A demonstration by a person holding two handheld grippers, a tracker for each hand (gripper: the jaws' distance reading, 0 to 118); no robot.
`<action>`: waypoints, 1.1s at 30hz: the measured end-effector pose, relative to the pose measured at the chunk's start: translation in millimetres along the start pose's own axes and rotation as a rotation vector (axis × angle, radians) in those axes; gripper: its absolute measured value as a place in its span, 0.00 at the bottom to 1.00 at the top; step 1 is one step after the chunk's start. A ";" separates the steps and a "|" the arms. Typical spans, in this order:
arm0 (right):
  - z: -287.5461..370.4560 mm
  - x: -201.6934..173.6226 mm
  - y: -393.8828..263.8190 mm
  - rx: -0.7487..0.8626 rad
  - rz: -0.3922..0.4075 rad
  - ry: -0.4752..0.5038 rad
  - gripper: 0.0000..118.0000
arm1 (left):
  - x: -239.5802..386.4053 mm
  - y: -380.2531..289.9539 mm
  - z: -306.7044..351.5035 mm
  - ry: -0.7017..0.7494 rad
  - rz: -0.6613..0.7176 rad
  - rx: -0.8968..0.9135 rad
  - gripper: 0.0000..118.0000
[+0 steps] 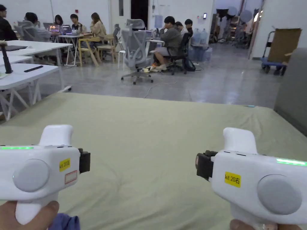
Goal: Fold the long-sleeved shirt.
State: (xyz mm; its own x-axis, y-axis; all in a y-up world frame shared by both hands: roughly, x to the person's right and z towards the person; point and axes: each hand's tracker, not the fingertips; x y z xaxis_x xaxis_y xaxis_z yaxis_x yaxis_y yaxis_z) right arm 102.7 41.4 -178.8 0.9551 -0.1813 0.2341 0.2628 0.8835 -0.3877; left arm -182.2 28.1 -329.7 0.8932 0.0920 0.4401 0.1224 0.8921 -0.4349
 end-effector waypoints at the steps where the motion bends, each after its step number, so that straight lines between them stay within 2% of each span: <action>1: 19.1 11.0 4.7 0.038 0.011 -0.022 0.00 | 19.9 4.8 16.5 -0.004 -0.011 0.056 0.01; 3: 59.1 26.2 12.8 0.093 0.055 -0.096 0.00 | 58.9 13.7 50.8 -0.024 -0.017 0.159 0.01; 7: 123.3 43.2 11.0 0.198 0.079 -0.174 0.00 | 105.2 14.7 106.2 -0.062 0.011 0.275 0.01; 14: 190.1 56.3 -8.1 0.263 0.059 -0.169 0.00 | 138.1 -4.1 160.9 -0.035 -0.027 0.304 0.01; 22: 209.9 60.4 -7.4 0.328 0.092 -0.178 0.00 | 148.4 -4.0 183.4 -0.008 -0.019 0.351 0.01; 23: 208.1 62.6 -7.1 0.325 0.089 -0.175 0.03 | 150.2 -4.6 184.6 0.004 -0.033 0.359 0.01; 24: 207.4 63.1 -6.4 0.322 0.089 -0.166 0.23 | 154.1 -4.7 185.7 0.012 -0.044 0.365 0.01; 25: 206.4 63.0 -5.8 0.321 0.090 -0.159 0.48 | 154.7 -5.4 186.0 0.016 -0.051 0.377 0.01; 26: 203.9 62.1 -4.8 0.322 0.085 -0.165 0.78 | 155.3 -6.9 186.8 0.032 -0.060 0.411 0.06; 27: 208.5 64.6 -5.8 0.326 0.091 -0.203 1.00 | 155.7 -7.2 187.4 0.062 -0.053 0.420 0.29; 28: 209.3 60.7 0.0 0.349 0.082 -0.181 1.00 | 153.4 -5.8 185.8 0.052 -0.054 0.409 0.62; 29: 210.9 58.8 2.2 0.351 0.085 -0.205 1.00 | 150.1 -3.1 182.6 0.049 -0.055 0.389 0.97; 31: 204.9 58.8 0.1 0.349 0.065 -0.247 1.00 | 149.3 -0.7 196.3 0.008 -0.037 0.390 0.99; 33: 199.8 59.1 -1.1 0.347 0.062 -0.249 1.00 | 146.0 -4.2 191.0 0.022 -0.034 0.385 1.00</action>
State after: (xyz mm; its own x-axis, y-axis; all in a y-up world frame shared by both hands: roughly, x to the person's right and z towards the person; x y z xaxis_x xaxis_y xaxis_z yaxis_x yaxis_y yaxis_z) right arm 131.6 116.0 13.6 0.8943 -0.0516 0.4445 0.1042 0.9900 -0.0947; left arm -134.9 122.2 -113.6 0.9011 0.0539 0.4303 -0.0156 0.9956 -0.0921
